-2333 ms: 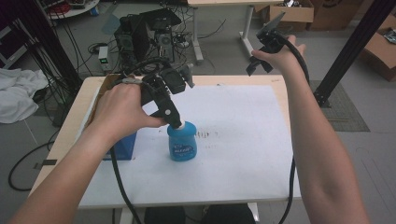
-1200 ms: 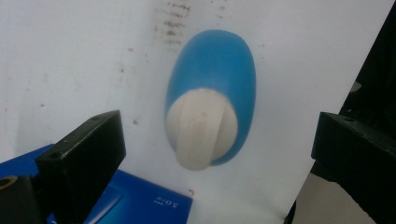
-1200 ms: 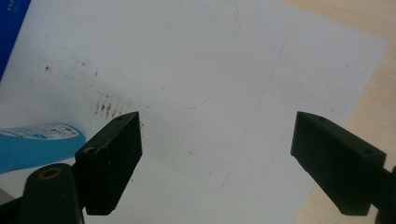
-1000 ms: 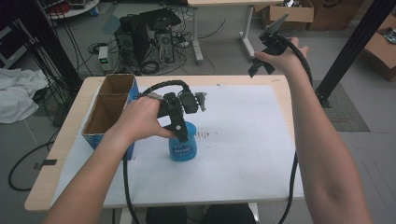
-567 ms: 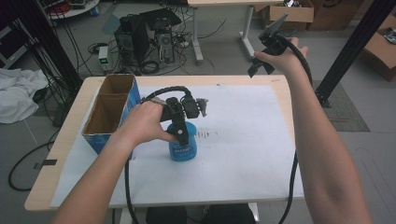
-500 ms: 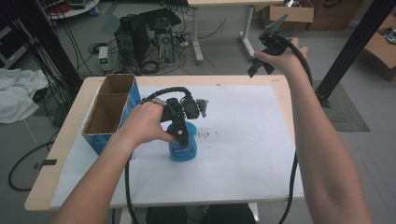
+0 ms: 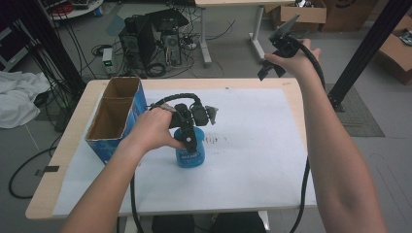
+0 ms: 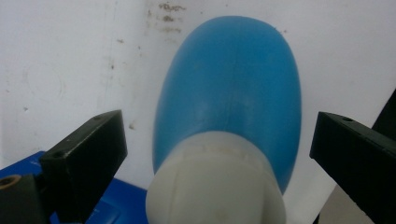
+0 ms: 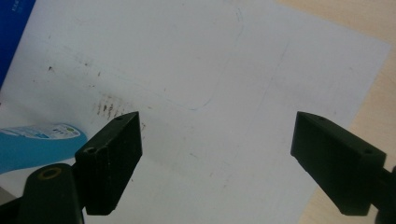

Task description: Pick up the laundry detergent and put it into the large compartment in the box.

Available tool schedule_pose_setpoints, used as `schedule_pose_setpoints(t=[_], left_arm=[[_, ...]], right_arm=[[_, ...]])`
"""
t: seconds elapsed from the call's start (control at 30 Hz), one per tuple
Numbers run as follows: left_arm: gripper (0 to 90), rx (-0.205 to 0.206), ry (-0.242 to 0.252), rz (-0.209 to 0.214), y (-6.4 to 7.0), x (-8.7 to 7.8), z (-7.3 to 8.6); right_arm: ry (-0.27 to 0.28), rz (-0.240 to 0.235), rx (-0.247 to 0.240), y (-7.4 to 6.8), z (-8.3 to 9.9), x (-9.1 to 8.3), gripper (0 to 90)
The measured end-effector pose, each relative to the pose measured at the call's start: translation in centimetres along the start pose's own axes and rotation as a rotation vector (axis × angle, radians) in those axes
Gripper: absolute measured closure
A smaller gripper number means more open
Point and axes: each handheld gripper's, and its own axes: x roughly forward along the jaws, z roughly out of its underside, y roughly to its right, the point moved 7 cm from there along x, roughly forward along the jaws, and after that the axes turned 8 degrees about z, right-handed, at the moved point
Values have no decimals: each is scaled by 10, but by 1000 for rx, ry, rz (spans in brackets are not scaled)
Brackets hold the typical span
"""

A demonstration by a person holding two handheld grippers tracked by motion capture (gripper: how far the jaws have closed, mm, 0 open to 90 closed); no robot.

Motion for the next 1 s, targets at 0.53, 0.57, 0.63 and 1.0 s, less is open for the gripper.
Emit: schedule_pose_setpoints(t=[0.53, 0.57, 0.63, 1.0], left_arm=[[136, 0, -16, 6, -3, 2, 0], [142, -2, -14, 9, -3, 2, 0], [148, -3, -20, 10, -3, 2, 1], [186, 1, -37, 13, -3, 5, -1]], right_arm=[[2, -6, 1, 1, 1, 0, 165], [1, -7, 1, 1, 1, 0, 165], [1, -5, -2, 1, 1, 0, 165], [2, -11, -1, 2, 2, -1, 165]])
